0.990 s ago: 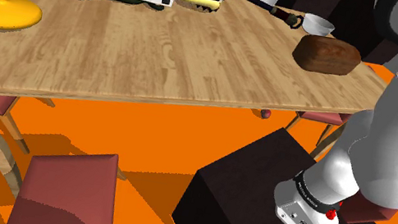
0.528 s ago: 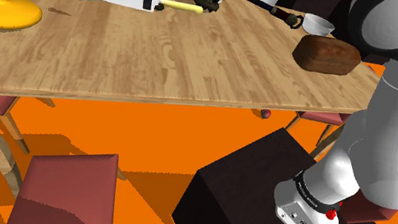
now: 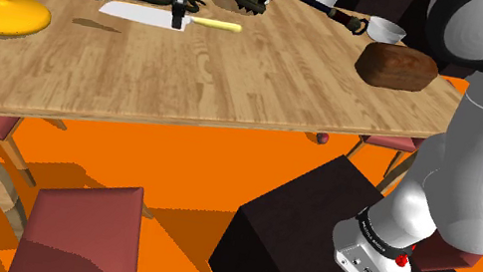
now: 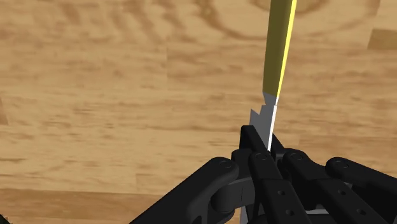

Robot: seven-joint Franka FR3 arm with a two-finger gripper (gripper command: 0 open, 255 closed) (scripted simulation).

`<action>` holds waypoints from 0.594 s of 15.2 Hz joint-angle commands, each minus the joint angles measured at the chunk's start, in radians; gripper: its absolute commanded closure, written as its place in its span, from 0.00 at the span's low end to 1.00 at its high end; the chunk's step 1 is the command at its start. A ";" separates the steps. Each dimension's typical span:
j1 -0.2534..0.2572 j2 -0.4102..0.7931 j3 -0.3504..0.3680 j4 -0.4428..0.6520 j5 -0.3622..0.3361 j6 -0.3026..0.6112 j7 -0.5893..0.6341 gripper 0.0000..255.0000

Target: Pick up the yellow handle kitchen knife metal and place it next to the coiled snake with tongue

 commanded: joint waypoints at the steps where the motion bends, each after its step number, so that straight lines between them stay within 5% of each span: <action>1: 0.002 -0.001 0.000 -0.027 0.000 0.026 0.000 1.00; 9: 0.005 0.007 0.003 -0.118 0.002 0.125 0.001 1.00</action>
